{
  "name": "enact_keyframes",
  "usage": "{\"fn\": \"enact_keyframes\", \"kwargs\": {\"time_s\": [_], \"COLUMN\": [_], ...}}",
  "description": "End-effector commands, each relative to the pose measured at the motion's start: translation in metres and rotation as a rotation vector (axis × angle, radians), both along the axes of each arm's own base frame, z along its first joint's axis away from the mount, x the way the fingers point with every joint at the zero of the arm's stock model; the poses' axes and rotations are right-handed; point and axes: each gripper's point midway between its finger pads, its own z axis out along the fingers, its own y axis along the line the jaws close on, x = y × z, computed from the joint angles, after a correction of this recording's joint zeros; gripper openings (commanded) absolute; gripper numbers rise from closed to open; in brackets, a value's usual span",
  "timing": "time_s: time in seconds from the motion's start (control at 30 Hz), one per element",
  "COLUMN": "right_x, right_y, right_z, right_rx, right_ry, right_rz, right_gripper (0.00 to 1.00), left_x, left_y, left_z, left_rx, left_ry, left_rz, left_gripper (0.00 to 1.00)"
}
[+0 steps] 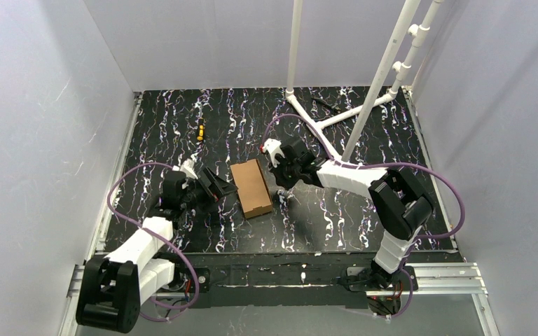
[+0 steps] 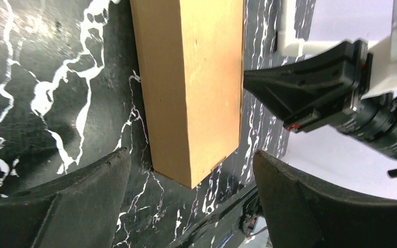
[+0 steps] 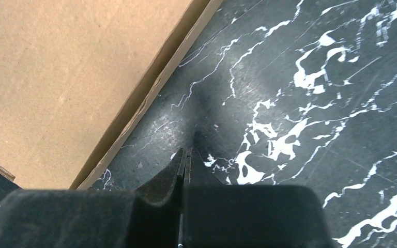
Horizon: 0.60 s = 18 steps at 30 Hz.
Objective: Fold the paper box
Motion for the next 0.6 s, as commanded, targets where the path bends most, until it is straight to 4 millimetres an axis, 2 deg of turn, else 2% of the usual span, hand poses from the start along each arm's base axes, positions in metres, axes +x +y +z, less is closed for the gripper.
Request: {"fn": "enact_keyframes", "kwargs": {"time_s": [0.0,0.07,0.2,0.3,0.4,0.57], "right_x": [-0.001,-0.001,-0.002,-0.019,-0.041,-0.018], "right_y": [0.016,0.017,0.03,0.051,0.069,0.053], "right_z": [0.007,0.003,0.0,-0.005,-0.005,0.005], "right_rx": [0.073,0.067,0.054,0.034,0.027,-0.012], "right_ry": [0.006,0.004,-0.006,-0.005,-0.017,-0.106], "right_rz": [0.015,-0.004,-0.007,0.064,0.148,0.09], "right_gripper": [0.04,0.04,0.03,0.01,0.01,0.01], "left_x": [-0.009,-0.005,0.01,0.021,0.024,0.021], "left_y": [-0.011,-0.015,-0.024,-0.031,-0.037,-0.032], "left_z": [-0.006,-0.013,-0.021,-0.023,-0.026,-0.024], "left_rx": [0.023,0.059,0.129,0.162,0.169,0.198], "left_ry": [0.012,0.035,0.069,0.083,0.095,0.066], "left_rz": [-0.001,0.005,0.001,-0.011,-0.031,-0.03], "left_gripper": [0.8,0.71,0.65,0.59,0.56,0.57]}}
